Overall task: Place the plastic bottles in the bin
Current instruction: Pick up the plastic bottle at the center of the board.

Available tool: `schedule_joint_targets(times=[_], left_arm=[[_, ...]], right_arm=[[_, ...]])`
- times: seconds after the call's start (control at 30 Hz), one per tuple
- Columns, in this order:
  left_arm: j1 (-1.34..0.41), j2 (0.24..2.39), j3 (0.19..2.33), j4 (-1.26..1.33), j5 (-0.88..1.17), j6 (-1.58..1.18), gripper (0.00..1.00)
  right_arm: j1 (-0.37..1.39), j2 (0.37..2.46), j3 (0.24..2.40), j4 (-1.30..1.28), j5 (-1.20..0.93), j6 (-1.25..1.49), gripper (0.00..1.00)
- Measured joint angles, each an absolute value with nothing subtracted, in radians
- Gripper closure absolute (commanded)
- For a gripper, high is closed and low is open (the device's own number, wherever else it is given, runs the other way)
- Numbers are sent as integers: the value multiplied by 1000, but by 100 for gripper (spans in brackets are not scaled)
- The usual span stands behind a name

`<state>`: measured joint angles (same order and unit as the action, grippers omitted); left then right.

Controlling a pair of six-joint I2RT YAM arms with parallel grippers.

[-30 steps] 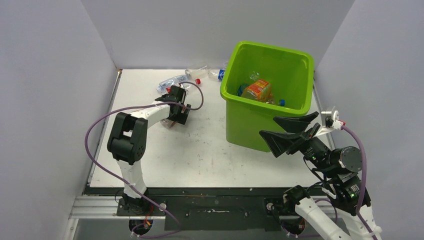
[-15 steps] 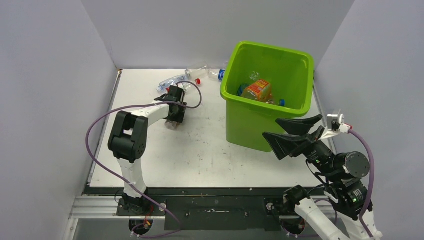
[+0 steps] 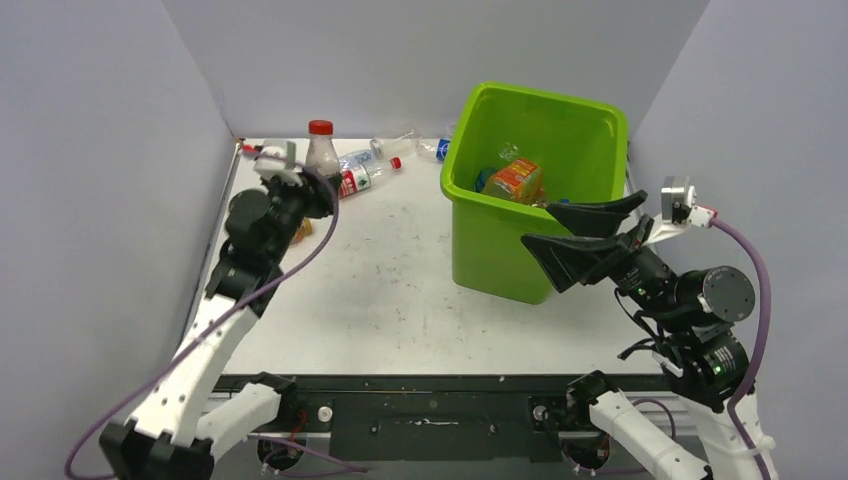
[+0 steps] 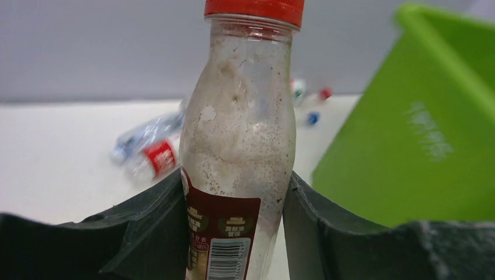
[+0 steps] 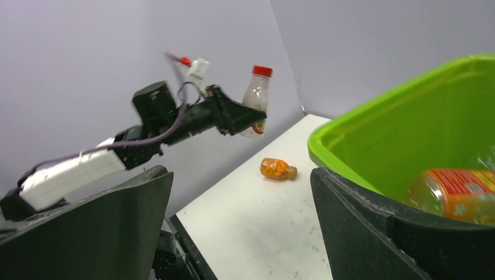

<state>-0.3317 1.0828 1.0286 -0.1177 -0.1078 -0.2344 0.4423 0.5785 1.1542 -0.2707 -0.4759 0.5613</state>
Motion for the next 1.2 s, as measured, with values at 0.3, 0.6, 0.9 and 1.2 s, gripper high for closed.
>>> schedule_joint_targets(times=[0.3, 0.6, 0.9, 1.2], left_arm=[[-410, 620, 523, 463, 297, -324, 95], [-506, 589, 483, 556, 426, -395, 96], [-552, 537, 472, 585, 430, -378, 98], [-572, 518, 469, 585, 420, -350, 98]], right_arm=[[471, 881, 1319, -46, -593, 637, 8], [836, 1169, 1594, -200, -373, 482, 5], [1374, 1305, 1685, -323, 230, 165, 5], [1423, 1273, 1543, -188, 480, 93, 5]])
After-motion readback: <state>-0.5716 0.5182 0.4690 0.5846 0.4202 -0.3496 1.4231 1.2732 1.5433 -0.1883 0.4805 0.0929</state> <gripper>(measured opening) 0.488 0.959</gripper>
